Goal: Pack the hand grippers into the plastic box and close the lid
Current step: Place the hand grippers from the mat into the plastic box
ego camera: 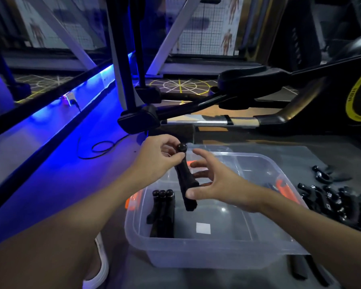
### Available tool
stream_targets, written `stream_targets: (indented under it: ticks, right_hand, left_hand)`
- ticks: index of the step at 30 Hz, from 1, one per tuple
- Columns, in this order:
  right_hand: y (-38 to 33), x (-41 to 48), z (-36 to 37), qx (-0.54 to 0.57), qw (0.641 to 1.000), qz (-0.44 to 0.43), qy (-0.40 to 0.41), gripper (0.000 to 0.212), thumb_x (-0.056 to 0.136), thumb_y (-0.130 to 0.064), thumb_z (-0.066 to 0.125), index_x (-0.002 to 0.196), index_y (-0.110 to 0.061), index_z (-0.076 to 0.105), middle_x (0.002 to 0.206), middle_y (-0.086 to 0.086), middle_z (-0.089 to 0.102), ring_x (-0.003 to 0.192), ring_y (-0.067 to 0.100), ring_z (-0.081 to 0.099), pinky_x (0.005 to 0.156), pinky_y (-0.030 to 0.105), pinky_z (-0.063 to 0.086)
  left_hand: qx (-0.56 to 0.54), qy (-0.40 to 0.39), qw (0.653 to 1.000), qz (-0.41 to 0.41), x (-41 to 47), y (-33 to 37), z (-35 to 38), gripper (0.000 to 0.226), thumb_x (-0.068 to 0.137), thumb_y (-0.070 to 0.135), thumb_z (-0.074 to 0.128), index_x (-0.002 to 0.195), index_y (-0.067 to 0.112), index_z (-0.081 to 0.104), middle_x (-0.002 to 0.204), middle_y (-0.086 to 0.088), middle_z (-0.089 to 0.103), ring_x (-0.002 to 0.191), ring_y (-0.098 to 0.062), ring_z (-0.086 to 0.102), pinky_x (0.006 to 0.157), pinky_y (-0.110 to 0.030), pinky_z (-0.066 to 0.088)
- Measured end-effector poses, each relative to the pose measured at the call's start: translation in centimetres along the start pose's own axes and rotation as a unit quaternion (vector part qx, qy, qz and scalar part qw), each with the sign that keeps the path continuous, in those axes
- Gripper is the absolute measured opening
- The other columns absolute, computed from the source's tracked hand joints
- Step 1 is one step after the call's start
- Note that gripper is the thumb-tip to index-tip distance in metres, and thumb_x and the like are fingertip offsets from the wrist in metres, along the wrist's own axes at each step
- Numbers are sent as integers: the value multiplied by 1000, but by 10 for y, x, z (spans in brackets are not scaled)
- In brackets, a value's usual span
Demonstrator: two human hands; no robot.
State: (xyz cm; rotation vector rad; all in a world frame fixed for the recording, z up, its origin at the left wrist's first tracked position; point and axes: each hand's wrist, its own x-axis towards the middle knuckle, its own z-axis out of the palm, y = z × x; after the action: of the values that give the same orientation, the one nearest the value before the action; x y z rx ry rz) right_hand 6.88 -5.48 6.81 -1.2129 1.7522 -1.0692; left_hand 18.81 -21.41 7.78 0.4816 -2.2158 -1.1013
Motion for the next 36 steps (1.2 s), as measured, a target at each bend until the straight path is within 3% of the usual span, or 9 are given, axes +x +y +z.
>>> stream_targets:
  ticks: [5,11,15,19,21,25,29,33,36]
  right_hand:
    - [-4,9,3,14,997,-25,-69,100,71,-21,87,138,-59,23,142,-19,35,129,9,43,104,40,48]
    - [1,21,16,-39,998,-25,-38,103,62,-33,91,139,-54,26,137,-19,41,124,9,47,102,39,49]
    - [20,29,20,-36,998,35,-45,107,61,-30,91,143,-45,23,134,-14,44,112,13,59,99,39,51]
    - [54,39,22,-85,988,109,-76,111,58,-34,91,144,-41,23,128,-14,49,111,13,59,99,38,50]
    - [66,46,25,-97,982,133,-88,104,63,-27,90,143,-35,24,122,-16,51,108,10,59,95,31,50]
    - [91,67,33,-101,976,168,-93,106,63,-25,90,145,-28,24,123,-12,51,106,12,60,92,28,49]
    - [107,84,39,-85,973,182,-112,101,63,-17,90,141,-26,26,124,-10,52,110,13,58,92,28,48]
    - [122,100,43,-59,973,185,-125,101,57,-11,91,137,-24,31,131,-3,52,116,19,58,102,40,48]
    - [129,105,43,-32,971,189,-140,100,54,-8,91,135,-23,34,131,-2,55,119,18,57,105,42,47]
  left_hand:
    - [-37,-47,998,18,-8,2,-7,19,81,3,73,90,19,68,83,7,67,79,-7,68,74,-18,53]
    - [-25,-52,998,0,-11,-7,-13,21,82,5,74,92,22,69,101,-1,60,87,-12,68,83,-21,54]
    - [118,-75,990,-1,-15,-29,-24,21,89,25,67,110,24,65,108,8,58,101,-7,60,86,-22,46]
    - [273,-150,950,-25,-28,-46,-35,63,82,59,42,130,20,53,132,4,48,121,-16,51,102,-34,40]
    - [336,-184,923,-37,-32,-52,-37,64,86,56,40,139,22,44,145,3,38,132,-19,43,106,-40,38]
    - [412,-231,881,-43,-36,-65,-37,61,97,49,40,151,26,23,163,1,5,147,-17,15,113,-36,23]
    - [405,-215,888,-40,-40,-70,-35,63,99,49,34,153,22,16,164,0,-4,149,-16,11,115,-30,17]
    - [401,-210,891,-31,-39,-76,-31,64,100,47,33,154,20,13,164,-2,-7,149,-16,6,116,-30,14]
    - [401,-213,890,-32,-37,-77,-30,64,99,48,33,154,22,13,164,-2,-7,150,-18,7,117,-32,15]
